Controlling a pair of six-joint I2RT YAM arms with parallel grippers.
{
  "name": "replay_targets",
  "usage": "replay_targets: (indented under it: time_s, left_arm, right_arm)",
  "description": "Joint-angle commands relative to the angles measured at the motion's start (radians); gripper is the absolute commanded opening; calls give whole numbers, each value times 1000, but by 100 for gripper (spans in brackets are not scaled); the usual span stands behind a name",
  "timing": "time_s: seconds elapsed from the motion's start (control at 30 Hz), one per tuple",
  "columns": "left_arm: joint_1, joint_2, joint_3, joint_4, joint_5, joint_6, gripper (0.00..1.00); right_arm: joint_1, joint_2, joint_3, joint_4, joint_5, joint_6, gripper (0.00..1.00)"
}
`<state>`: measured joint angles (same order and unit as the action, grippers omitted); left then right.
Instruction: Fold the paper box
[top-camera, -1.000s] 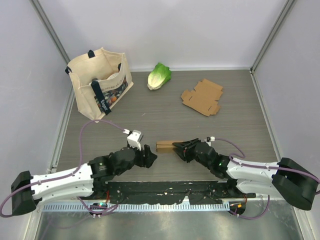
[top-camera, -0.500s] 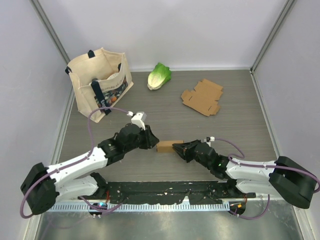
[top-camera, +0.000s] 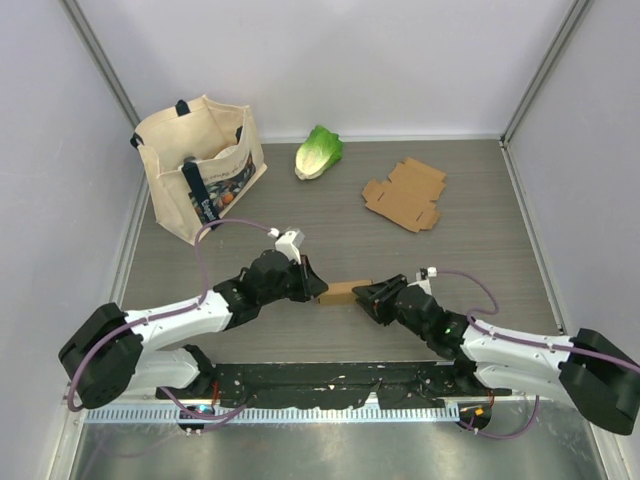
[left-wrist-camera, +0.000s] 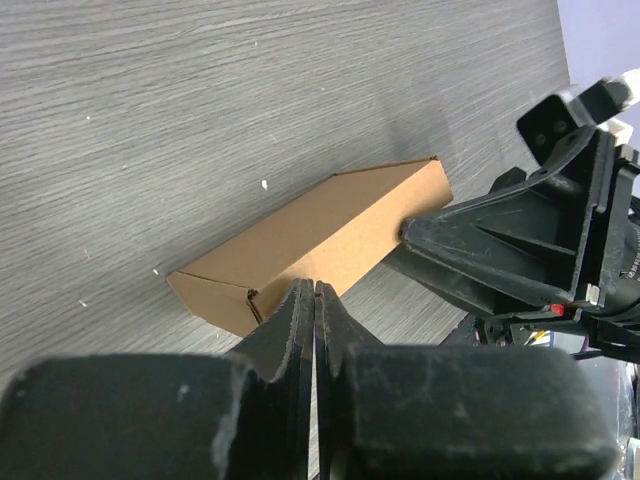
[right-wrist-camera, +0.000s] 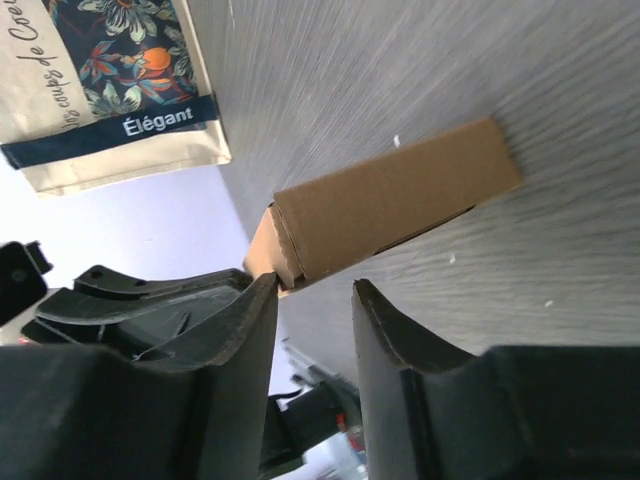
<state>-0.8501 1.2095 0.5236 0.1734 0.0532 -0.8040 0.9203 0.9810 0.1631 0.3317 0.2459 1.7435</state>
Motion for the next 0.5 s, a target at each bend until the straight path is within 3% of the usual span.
replay_targets:
  time_s: [0.0, 0.07, 0.1, 0.2, 0.3, 0.33, 0.47]
  left_arm:
    - [3, 41, -62, 37, -1, -15, 4]
    - [3, 48, -77, 43, 4, -18, 4]
    - [3, 45, -88, 41, 2, -17, 3]
    - [3, 36, -100, 34, 0, -6, 3]
    - [3, 27, -102, 20, -6, 8, 3]
    - [3, 25, -103, 17, -6, 12, 3]
    - [3, 21, -105, 0, -12, 26, 3]
  right_arm:
    - [-50, -124, -10, -195, 40, -371, 48]
    - [-99, -181, 13, -233, -14, -509, 60]
    - [-122, -220, 30, -249, -93, -656, 65]
    - [-193, -219, 146, -436, -192, -925, 71]
    - [-270, -142, 260, -537, -318, -1060, 71]
    - [-287, -84, 294, -525, -397, -1122, 69]
    - [-317, -21, 294, -424, -456, -1174, 61]
